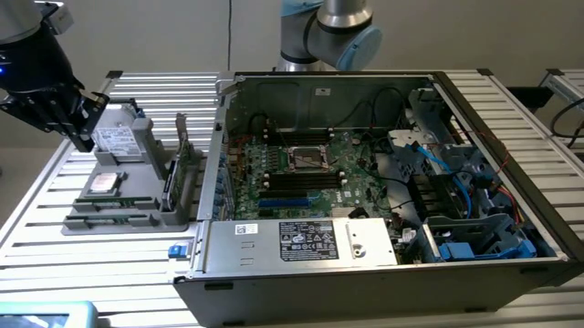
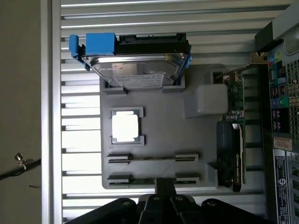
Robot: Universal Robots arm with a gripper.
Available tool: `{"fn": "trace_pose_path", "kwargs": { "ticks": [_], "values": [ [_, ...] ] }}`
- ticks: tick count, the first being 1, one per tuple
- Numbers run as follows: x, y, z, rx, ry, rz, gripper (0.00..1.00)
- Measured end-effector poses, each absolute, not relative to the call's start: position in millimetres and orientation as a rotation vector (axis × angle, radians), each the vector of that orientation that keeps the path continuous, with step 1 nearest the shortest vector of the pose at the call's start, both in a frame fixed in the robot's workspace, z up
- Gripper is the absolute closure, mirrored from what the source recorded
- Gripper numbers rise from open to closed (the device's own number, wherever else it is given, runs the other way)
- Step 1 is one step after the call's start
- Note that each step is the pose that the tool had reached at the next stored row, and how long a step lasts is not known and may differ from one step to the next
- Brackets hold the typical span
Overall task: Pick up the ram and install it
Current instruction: 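Pick up the ram and move it above insertion slot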
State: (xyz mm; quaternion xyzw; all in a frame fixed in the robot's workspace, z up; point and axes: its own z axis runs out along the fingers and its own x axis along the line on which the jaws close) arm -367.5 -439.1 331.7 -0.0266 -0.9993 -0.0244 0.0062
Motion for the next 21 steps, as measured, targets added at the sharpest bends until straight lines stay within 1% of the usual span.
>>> {"fn": "trace_pose_path", "kwargs": {
  "ticks": [7,21],
  "values": [
    [-367.5,-439.1,331.7,-0.065,-3.127,-0.076,0.89],
    [-367.5,-439.1,331.3,0.330,-3.105,-0.073,0.89]
  ]
}}
